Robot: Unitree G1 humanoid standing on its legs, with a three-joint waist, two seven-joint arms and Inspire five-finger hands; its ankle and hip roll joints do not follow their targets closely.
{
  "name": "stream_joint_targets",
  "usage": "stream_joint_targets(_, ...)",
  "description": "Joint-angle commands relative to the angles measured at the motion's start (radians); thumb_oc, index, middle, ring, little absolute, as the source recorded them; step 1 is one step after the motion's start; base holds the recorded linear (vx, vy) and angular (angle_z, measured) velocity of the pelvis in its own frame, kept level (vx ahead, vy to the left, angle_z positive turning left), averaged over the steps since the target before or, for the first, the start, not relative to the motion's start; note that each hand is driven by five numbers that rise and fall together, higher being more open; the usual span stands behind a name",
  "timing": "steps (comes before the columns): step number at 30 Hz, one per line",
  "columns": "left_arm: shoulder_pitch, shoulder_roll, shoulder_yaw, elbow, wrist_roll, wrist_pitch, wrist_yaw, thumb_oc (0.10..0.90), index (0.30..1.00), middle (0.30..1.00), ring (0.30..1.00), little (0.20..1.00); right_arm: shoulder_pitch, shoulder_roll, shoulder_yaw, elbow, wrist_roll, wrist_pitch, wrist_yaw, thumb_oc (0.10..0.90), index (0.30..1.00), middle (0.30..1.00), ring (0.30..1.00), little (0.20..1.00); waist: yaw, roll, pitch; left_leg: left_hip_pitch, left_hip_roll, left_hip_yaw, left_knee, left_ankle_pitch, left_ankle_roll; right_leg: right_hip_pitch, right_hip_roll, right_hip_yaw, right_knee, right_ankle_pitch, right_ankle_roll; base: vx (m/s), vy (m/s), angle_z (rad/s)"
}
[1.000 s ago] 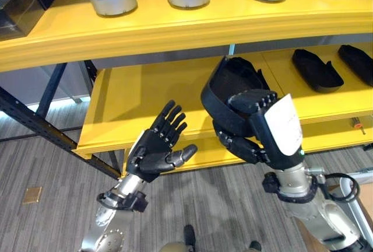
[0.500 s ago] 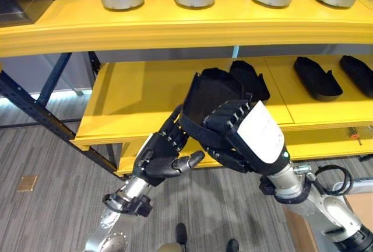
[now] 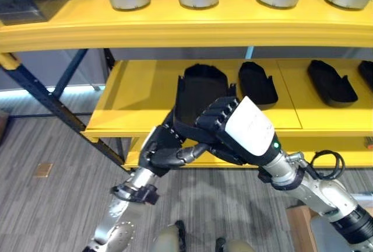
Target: Move parts from the plastic box to the shelf.
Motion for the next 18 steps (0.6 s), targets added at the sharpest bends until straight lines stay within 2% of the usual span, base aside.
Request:
stream_joint_targets(1,-0.07,-0.042,0.033,-0.13,0.004,-0.103,-0.023,0.9,1.0,1.0,1.0,1.0,-0.033,0.011,0.008,-0.165,0.015,-0.084,-0.028,0.4,0.3,0.3,0.3,0.3,-0.02,0.042,-0.071,0.205,0.054,-0.042,-0.301,0.111,-0.032,0.042,0.015,0.059,-0.233,0.209,0.053,0.16,0.281,0.12)
stream_joint_targets(2,-0.068,-0.042,0.034,-0.131,0.002,-0.105,-0.023,0.9,1.0,1.0,1.0,1.0,-0.031,0.007,0.006,-0.166,0.016,-0.088,-0.03,0.4,0.3,0.3,0.3,0.3,-0.019,0.042,-0.07,0.212,0.056,-0.048,-0.325,0.12,-0.035,0.046,0.012,0.062,-0.235,0.208,0.055,0.17,0.326,0.05)
stream_joint_targets(3,-0.058,-0.037,0.044,-0.13,-0.013,-0.121,-0.025,0.9,1.0,1.0,1.0,1.0,-0.026,-0.025,-0.008,-0.168,0.032,-0.107,-0.037,0.4,0.3,0.3,0.3,0.3,-0.017,0.043,-0.069,0.198,0.096,-0.082,-0.421,0.178,-0.06,0.067,-0.006,0.082,-0.247,0.204,0.068,0.16,0.376,-0.05)
stream_joint_targets(4,-0.06,-0.039,0.052,-0.122,-0.022,-0.121,-0.036,0.9,1.0,1.0,1.0,1.0,-0.031,-0.044,-0.02,-0.162,0.04,-0.112,-0.039,0.4,0.3,0.3,0.3,0.3,-0.016,0.037,-0.067,0.174,0.13,-0.079,-0.462,0.217,-0.075,0.081,-0.029,0.082,-0.257,0.208,0.074,0.15,0.382,-0.13)
stream_joint_targets(6,-0.061,-0.041,0.058,-0.109,-0.04,-0.117,-0.065,0.9,1.0,1.0,1.0,1.0,-0.024,-0.059,-0.036,-0.154,0.039,-0.112,-0.039,0.4,0.3,0.3,0.3,0.3,-0.017,0.035,-0.061,0.156,0.152,-0.066,-0.479,0.237,-0.085,0.096,-0.053,0.067,-0.258,0.206,0.082,0.09,0.305,-0.12)
stream_joint_targets(7,-0.061,-0.04,0.059,-0.103,-0.045,-0.115,-0.077,0.9,1.0,1.0,1.0,1.0,-0.018,-0.067,-0.045,-0.15,0.034,-0.109,-0.038,0.4,0.3,0.3,0.3,0.3,-0.017,0.037,-0.06,0.154,0.153,-0.062,-0.484,0.232,-0.086,0.1,-0.063,0.058,-0.255,0.204,0.087,0.12,0.398,-0.06)
stream_joint_targets(8,-0.06,-0.032,0.057,-0.099,-0.047,-0.117,-0.084,0.9,1.0,1.0,1.0,1.0,-0.02,-0.078,-0.047,-0.136,0.031,-0.103,-0.043,0.4,0.3,0.3,0.3,0.3,-0.015,0.045,-0.062,0.175,0.142,-0.065,-0.502,0.201,-0.083,0.099,-0.076,0.051,-0.246,0.202,0.098,0.08,0.247,-0.05)
stream_joint_targets(9,-0.06,-0.032,0.057,-0.099,-0.047,-0.117,-0.084,0.9,1.0,1.0,1.0,1.0,-0.02,-0.078,-0.047,-0.135,0.031,-0.103,-0.043,0.4,0.3,0.3,0.3,0.3,-0.015,0.045,-0.061,0.176,0.142,-0.065,-0.502,0.2,-0.083,0.1,-0.076,0.052,-0.246,0.202,0.098,0.12,0.317,-0.01)
stream_joint_targets(11,-0.052,-0.029,0.054,-0.099,-0.024,-0.115,-0.067,0.9,1.0,1.0,1.0,1.0,-0.008,-0.074,-0.05,-0.122,0.007,-0.081,-0.035,0.4,0.3,0.3,0.3,0.3,-0.007,0.065,-0.065,0.218,0.118,-0.098,-0.523,0.16,-0.08,0.092,-0.09,0.047,-0.226,0.2,0.11,0.13,0.35,-0.15)
stream_joint_targets(13,-0.051,-0.02,0.056,-0.094,-0.016,-0.113,-0.063,0.9,1.0,1.0,1.0,1.0,-0.004,-0.076,-0.057,-0.111,0.01,-0.061,-0.029,0.4,0.3,0.3,0.3,0.3,-0.007,0.072,-0.072,0.246,0.1,-0.085,-0.534,0.139,-0.073,0.09,-0.106,0.037,-0.226,0.206,0.123,0.1,0.331,-0.28)
stream_joint_targets(15,-0.032,0.01,0.062,-0.084,-0.017,-0.121,-0.086,0.9,1.0,1.0,1.0,1.0,0.015,-0.081,-0.074,-0.098,0.001,-0.032,-0.028,0.4,0.3,0.3,0.3,0.3,0.002,0.074,-0.08,0.267,0.067,-0.083,-0.525,0.104,-0.056,0.087,-0.126,0.033,-0.216,0.21,0.142,0.13,0.408,0.01)
stream_joint_targets(16,-0.025,0.028,0.07,-0.083,-0.008,-0.118,-0.103,0.9,1.0,1.0,1.0,1.0,0.02,-0.084,-0.083,-0.098,0.005,0.009,-0.022,0.4,0.3,0.3,0.3,0.3,0.014,0.068,-0.086,0.271,0.044,-0.087,-0.517,0.087,-0.04,0.093,-0.142,0.022,-0.215,0.214,0.155,0.12,0.395,0.1)
stream_joint_targets(18,-0.016,0.046,0.074,-0.083,-0.012,-0.111,-0.116,0.9,1.0,1.0,1.0,1.0,0.026,-0.084,-0.087,-0.08,-0.004,0.042,-0.039,0.4,0.3,0.3,0.3,0.3,0.027,0.062,-0.092,0.272,0.022,-0.081,-0.513,0.072,-0.021,0.094,-0.159,0.007,-0.206,0.214,0.168,0.08,0.289,0.19)
